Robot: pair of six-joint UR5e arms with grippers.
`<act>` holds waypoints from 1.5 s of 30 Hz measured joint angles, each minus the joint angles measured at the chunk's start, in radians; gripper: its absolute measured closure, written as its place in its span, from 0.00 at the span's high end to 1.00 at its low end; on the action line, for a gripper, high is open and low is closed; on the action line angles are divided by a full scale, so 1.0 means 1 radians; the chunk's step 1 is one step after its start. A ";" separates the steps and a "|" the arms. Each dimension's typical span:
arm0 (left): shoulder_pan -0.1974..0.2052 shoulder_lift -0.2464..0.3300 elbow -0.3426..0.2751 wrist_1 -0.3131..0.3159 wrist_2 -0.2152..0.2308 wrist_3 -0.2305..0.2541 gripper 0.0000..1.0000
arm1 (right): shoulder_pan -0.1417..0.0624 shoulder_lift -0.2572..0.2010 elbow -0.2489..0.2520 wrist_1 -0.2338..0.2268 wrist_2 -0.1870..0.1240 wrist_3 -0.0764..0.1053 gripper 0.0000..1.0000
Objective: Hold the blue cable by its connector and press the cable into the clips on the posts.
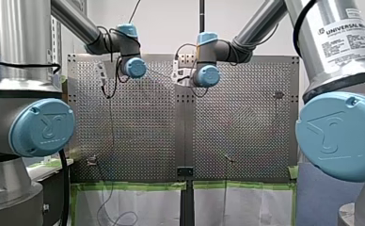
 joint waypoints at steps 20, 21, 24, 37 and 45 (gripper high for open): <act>0.130 0.137 0.016 -0.193 0.164 0.007 0.00 | 0.030 0.005 -0.141 0.053 -0.042 -0.004 0.00; 0.132 0.135 0.017 -0.201 0.168 0.007 0.00 | 0.030 0.005 -0.144 0.053 -0.043 -0.004 0.00; 0.140 0.132 0.020 -0.230 0.177 0.004 0.00 | 0.033 0.005 -0.152 0.054 -0.044 -0.005 0.00; 0.224 0.112 0.031 -0.292 0.245 -0.023 0.00 | 0.041 0.006 -0.182 0.056 -0.045 -0.006 0.00; 0.307 0.069 0.072 -0.294 0.327 -0.034 0.00 | 0.043 0.007 -0.194 0.057 -0.045 -0.006 0.00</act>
